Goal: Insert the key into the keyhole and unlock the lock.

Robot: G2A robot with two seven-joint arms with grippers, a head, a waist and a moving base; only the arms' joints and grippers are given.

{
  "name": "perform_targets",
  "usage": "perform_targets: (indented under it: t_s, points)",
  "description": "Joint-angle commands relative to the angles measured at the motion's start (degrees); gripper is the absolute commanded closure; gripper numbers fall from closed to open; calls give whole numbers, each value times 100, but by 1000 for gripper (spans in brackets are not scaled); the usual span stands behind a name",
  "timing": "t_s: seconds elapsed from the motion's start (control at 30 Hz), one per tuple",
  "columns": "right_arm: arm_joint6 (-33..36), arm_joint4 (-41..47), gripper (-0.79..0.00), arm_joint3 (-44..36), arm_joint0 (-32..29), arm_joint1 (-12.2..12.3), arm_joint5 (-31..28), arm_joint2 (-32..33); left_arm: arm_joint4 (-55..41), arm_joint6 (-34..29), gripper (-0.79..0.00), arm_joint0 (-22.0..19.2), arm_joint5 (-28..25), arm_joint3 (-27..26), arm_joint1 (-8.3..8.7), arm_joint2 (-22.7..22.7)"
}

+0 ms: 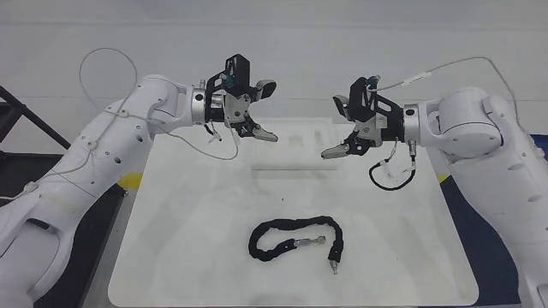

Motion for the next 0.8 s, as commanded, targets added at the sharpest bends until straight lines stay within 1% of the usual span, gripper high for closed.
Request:
perform_targets:
  t_s: [0.0, 0.17, 0.3, 0.77]
  points:
    - [-21, 77, -785, 212, 215, -39, -59, -103, -125, -35, -785, -133, 0, 82, 12, 150]
    - [-224, 139, -785, 693, 583, -146, -222, -354, -347, 33, -785, -366, 0, 285, -13, 521]
    - [-290, 130, -785, 813, 661, -174, -276, -419, -308, 228, -785, -513, 0, 384, -42, 754]
    - [-290, 130, -785, 812, 661, -174, -276, -419, -307, 228, -784, -513, 0, 384, -42, 754]
